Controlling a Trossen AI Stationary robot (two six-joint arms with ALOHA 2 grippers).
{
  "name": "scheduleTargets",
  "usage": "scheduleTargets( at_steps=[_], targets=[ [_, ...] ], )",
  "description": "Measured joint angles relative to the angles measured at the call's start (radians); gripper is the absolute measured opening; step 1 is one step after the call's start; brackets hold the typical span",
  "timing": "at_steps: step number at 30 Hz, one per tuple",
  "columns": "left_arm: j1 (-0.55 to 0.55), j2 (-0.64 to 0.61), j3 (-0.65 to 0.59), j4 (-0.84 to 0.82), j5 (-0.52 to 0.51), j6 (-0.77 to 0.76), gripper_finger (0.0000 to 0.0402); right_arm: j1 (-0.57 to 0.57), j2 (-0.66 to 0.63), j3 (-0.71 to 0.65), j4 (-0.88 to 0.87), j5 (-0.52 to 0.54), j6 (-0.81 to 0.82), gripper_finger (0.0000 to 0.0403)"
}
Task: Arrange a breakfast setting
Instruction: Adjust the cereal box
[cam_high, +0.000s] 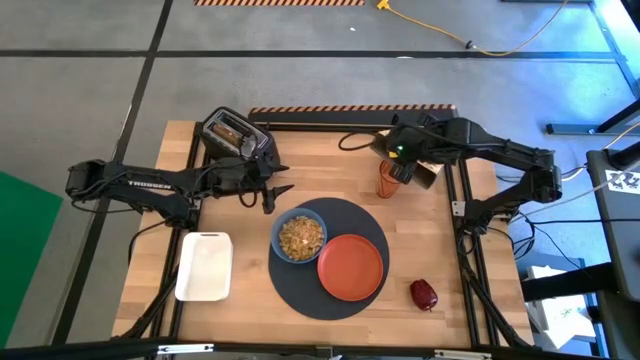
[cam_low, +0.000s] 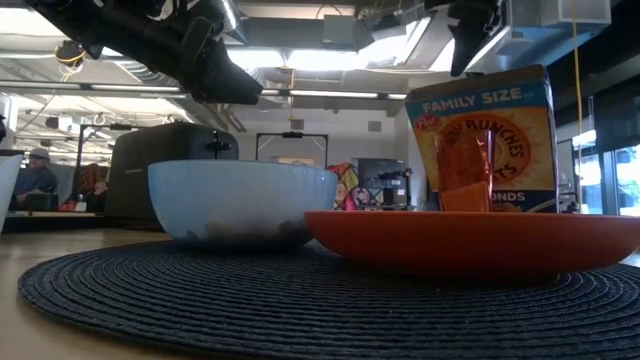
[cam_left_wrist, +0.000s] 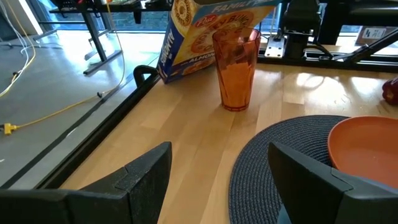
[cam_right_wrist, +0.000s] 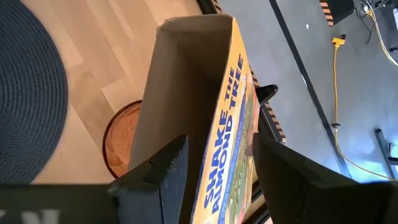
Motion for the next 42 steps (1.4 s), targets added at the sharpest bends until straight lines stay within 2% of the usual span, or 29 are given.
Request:
scheduleTargets(
  at_steps=[10,13,16,19,24,26,29,34,37,42],
  targets=[
    [0.0,0.0,0.0,0.0,0.0,0.0,0.0262,-0.015,0.007,0.0,-0.03,0.001,0.033,0.017],
    [0.0,0.0,0.0,-0.003,0.0,0.0,0.0262,-0.023,0.005,-0.021,-0.033,0.03,0.057,0.0162],
    [0.0,0.0,0.0,-0.01,0.0,0.0,0.0262,-0.038,0.007,-0.054,-0.036,0.052,0.057,0.0139],
    [0.0,0.0,0.0,-0.015,0.0,0.0,0.0262,-0.047,0.006,-0.071,-0.03,0.031,0.052,0.0107],
    [0.0,0.0,0.0,-0.016,0.0,0.0,0.0262,-0.091,0.006,-0.032,-0.057,0.03,-0.003,0.0037],
    [0.0,0.0,0.0,-0.015,0.0,0.0,0.0262,-0.128,0.006,0.019,-0.084,0.02,-0.033,0.001],
    [0.0,0.0,0.0,-0.015,0.0,0.0,0.0262,-0.209,0.006,0.119,-0.097,-0.03,-0.081,0.0011],
    [0.0,0.0,0.0,-0.015,0.0,0.0,0.0262,-0.422,0.004,0.284,-0.105,-0.24,-0.183,0.0003],
    [0.0,0.0,0.0,-0.015,0.0,0.0,0.0262,-0.568,0.004,0.322,-0.104,-0.335,-0.23,0.0001],
    [0.0,0.0,0.0,-0.015,0.0,0.0,0.0262,-0.723,0.005,0.312,-0.112,-0.351,-0.266,0.0002]
  ],
)
